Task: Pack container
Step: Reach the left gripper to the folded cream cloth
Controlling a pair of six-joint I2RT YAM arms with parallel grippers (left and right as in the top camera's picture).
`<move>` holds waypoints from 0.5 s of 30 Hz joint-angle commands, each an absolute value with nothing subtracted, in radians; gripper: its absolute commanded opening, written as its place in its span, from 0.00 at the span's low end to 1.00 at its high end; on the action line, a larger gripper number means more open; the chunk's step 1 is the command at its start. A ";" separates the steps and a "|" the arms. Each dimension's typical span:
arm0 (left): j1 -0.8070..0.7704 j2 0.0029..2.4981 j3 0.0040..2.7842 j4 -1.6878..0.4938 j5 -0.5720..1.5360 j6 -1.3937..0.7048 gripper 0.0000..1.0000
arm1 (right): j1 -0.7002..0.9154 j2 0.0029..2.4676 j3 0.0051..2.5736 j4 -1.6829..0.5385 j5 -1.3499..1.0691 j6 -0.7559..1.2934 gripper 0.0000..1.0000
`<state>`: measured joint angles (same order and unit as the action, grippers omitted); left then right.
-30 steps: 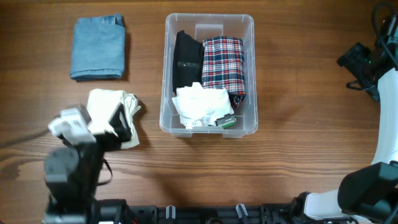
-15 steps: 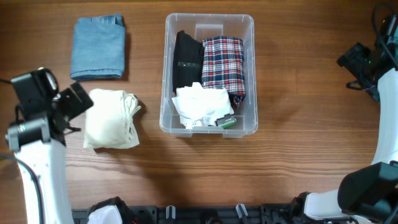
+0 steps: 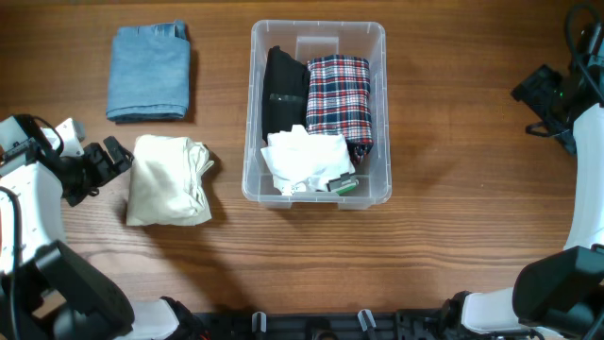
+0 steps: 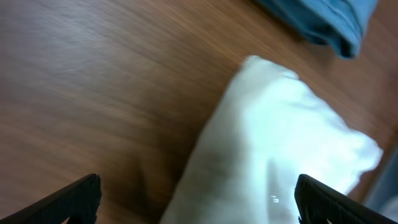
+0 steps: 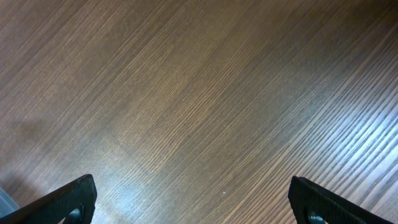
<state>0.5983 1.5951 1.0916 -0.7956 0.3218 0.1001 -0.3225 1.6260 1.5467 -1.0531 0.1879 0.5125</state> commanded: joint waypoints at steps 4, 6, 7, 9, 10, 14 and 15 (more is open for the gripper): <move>0.620 1.674 1.106 -0.816 0.621 0.252 1.00 | -0.323 1.631 1.545 -1.050 0.194 0.526 1.00; 0.620 1.706 1.106 -0.830 0.620 0.255 1.00 | -0.323 1.631 1.545 -1.051 0.194 0.526 1.00; 0.620 1.719 1.106 -0.832 0.620 0.255 1.00 | -0.323 1.631 1.545 -1.051 0.194 0.526 1.00; 0.620 1.750 1.106 -0.839 0.619 0.255 1.00 | -0.323 1.631 1.545 -1.050 0.194 0.526 1.00; 0.620 1.758 1.106 -0.842 0.615 0.256 1.00 | -0.323 1.631 1.545 -1.050 0.194 0.526 1.00; 0.620 1.767 1.106 -0.844 0.587 0.258 1.00 | -0.323 1.631 1.545 -1.051 0.194 0.526 1.00; 0.620 1.767 1.106 -0.847 0.558 0.258 1.00 | -0.323 1.631 1.545 -1.051 0.194 0.526 1.00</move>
